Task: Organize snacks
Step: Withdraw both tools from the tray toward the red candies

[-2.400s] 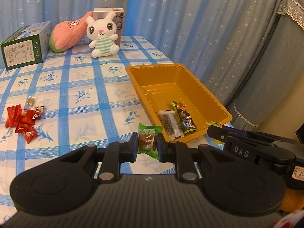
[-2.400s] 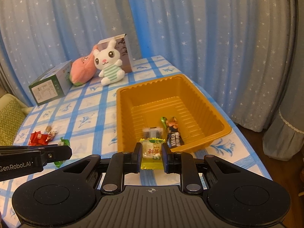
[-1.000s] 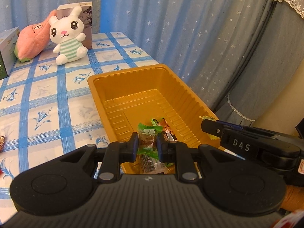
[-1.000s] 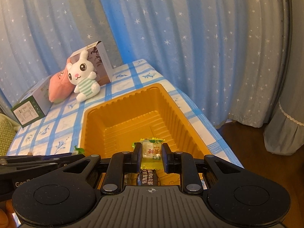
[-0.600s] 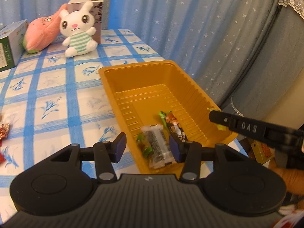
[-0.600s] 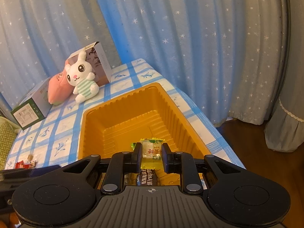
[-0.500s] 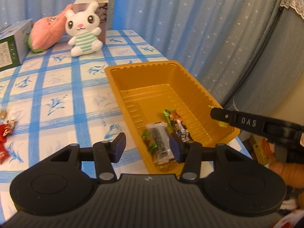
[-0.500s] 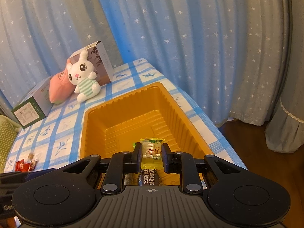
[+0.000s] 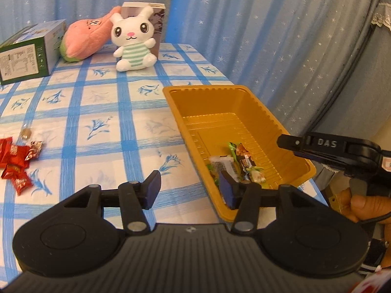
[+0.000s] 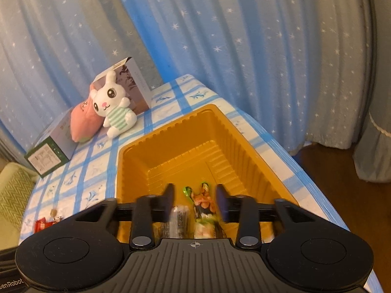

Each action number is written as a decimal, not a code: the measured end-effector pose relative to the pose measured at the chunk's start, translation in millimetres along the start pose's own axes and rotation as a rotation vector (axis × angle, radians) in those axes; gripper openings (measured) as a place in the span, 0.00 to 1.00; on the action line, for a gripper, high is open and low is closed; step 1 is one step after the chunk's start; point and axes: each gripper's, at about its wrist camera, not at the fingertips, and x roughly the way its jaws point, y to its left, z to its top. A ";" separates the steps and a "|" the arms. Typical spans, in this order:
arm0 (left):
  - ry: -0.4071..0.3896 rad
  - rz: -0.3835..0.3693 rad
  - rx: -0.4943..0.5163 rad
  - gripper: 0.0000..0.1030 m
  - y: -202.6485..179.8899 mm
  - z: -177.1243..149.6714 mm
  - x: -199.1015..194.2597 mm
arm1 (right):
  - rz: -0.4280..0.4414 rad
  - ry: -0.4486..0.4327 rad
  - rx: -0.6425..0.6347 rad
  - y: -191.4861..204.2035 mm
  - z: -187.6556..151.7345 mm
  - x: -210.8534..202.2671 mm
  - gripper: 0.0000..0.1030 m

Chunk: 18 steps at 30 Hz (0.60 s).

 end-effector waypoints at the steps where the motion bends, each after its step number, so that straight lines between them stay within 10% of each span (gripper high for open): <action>1: -0.002 0.001 -0.002 0.48 1.1 -1.4 -2.5 | -0.002 0.002 0.014 -1.2 -1.6 -4.0 0.44; 18: -0.055 0.050 -0.056 0.67 34.9 -31.1 -65.6 | -0.024 0.071 -0.116 58.0 -61.1 -51.4 0.56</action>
